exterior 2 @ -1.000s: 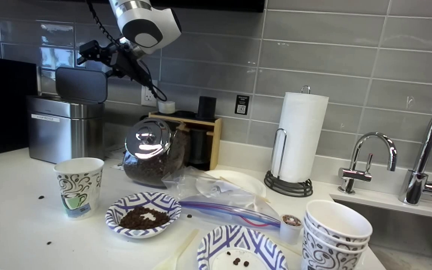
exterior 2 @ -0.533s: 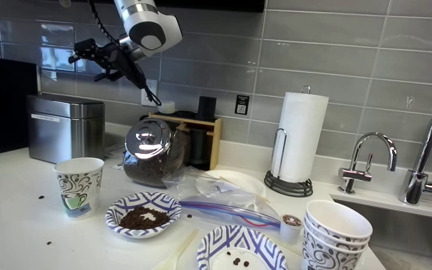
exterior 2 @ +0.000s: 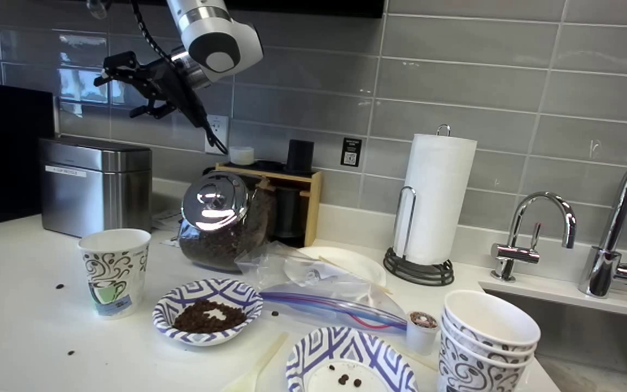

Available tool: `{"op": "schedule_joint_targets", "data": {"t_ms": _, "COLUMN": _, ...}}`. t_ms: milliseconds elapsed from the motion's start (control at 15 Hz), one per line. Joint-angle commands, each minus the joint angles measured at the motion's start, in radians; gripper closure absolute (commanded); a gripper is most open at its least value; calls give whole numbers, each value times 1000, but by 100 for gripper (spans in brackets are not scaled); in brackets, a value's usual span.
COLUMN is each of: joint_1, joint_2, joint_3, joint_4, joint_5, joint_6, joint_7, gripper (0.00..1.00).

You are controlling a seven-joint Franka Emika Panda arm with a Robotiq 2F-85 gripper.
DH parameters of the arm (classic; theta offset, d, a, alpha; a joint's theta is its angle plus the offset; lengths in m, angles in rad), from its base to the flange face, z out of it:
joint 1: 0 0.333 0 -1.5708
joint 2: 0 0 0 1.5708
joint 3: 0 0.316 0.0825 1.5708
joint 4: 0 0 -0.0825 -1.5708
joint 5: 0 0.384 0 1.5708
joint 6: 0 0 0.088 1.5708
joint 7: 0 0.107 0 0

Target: Close the bin

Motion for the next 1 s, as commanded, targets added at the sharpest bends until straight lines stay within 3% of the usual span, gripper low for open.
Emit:
{"op": "schedule_joint_targets", "data": {"t_ms": 0, "joint_1": 24, "joint_2": 9, "joint_3": 12, "joint_4": 16, "joint_5": 13, "joint_6": -19, "joint_7": 95, "gripper": 0}}
{"op": "schedule_joint_targets", "data": {"t_ms": 467, "joint_1": 52, "joint_2": -55, "joint_3": 4, "joint_4": -69, "joint_5": -21, "joint_6": 33, "joint_7": 148, "gripper": 0}}
{"op": "schedule_joint_targets", "data": {"t_ms": 933, "joint_1": 55, "joint_2": -136, "joint_3": -4, "joint_4": -201, "joint_5": -97, "joint_6": 209, "joint_7": -45, "gripper": 0}}
